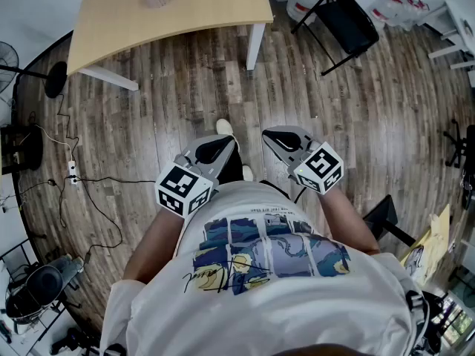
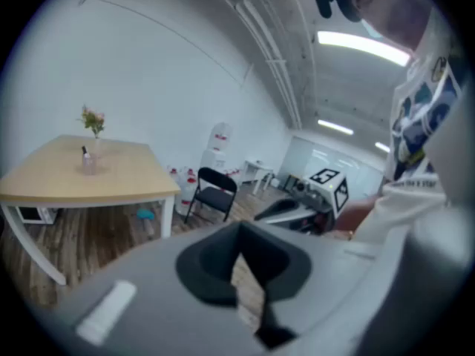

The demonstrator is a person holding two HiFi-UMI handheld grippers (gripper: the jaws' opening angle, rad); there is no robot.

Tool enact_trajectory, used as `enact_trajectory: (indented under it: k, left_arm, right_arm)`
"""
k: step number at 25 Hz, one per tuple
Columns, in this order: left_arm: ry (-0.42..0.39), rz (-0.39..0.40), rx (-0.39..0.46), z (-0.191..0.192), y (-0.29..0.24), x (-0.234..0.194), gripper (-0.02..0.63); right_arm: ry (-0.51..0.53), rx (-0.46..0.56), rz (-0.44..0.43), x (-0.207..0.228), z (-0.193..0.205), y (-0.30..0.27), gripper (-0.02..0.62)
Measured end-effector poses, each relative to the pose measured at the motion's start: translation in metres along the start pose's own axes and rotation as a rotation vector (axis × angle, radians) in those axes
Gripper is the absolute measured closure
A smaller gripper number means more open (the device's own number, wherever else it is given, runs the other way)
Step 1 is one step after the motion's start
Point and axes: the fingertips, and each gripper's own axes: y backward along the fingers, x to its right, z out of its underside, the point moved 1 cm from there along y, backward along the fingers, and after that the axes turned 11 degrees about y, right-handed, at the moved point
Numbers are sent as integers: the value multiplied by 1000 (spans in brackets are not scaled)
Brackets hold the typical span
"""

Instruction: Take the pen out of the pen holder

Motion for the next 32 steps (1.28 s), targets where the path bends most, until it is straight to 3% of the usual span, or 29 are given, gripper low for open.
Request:
enact_trajectory:
  k: [5, 9, 14, 20, 24, 32]
  left_arm:
    - [-15, 15, 12, -36, -33, -46, 597]
    - [-10, 27, 51, -86, -54, -83, 597]
    - [16, -19, 115, -133, -56, -143, 597]
    - [106, -168, 171, -152, -32, -213, 597]
    - [165, -258, 215, -162, -20, -251, 597]
    - [288, -470, 299, -206, -15, -330, 597]
  right_arm:
    - [16, -14, 14, 52, -16, -27, 589]
    - [41, -47, 11, 101, -40, -52, 589]
    - [59, -68, -36, 161, -72, -109, 588]
    - [58, -39, -151, 214, -104, -185, 583]
    - [60, -26, -201, 261, -123, -235, 536]
    - [148, -46, -374, 367, -175, -371, 538]
